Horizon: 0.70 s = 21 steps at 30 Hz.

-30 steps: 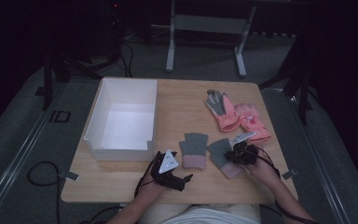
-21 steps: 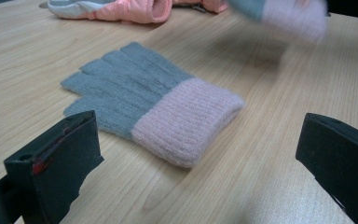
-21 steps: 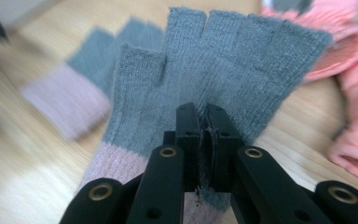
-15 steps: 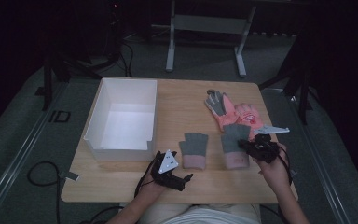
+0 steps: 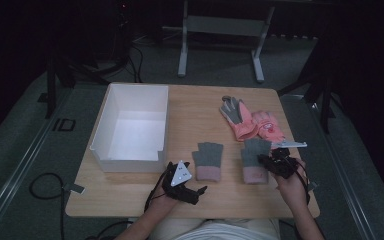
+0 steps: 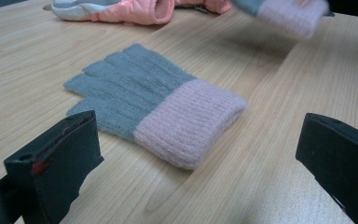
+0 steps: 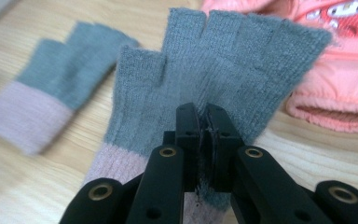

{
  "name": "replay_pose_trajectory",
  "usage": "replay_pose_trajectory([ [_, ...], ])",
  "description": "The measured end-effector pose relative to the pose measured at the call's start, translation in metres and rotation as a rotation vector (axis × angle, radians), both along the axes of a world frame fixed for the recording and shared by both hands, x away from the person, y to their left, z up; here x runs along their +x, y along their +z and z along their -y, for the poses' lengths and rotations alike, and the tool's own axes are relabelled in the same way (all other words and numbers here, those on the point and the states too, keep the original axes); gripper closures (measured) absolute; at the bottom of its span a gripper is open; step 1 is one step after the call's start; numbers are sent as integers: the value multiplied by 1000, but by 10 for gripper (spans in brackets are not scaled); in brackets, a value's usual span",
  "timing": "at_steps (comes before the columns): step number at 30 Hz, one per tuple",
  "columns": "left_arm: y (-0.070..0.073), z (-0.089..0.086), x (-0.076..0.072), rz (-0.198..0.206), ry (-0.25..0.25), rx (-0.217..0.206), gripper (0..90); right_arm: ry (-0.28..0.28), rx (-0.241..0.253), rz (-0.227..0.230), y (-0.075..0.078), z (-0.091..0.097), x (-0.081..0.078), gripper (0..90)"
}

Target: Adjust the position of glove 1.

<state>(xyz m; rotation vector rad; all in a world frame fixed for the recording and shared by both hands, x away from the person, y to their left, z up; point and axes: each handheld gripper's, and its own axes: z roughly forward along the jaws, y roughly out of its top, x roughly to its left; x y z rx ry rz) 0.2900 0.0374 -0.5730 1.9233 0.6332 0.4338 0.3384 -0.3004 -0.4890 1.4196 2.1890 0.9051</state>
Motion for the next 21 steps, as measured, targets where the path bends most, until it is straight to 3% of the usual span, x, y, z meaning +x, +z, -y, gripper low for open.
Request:
replay_pose_trajectory([
  [10,0,0,0,1,2,2,0,-3,-11,-98,-37,6,24,849],
  [16,0,0,0,2,1,1,0,-8,-22,-135,-49,5,32,805],
  [21,0,1,0,2,2,1,0,-3,-8,-134,-52,7,33,784],
])
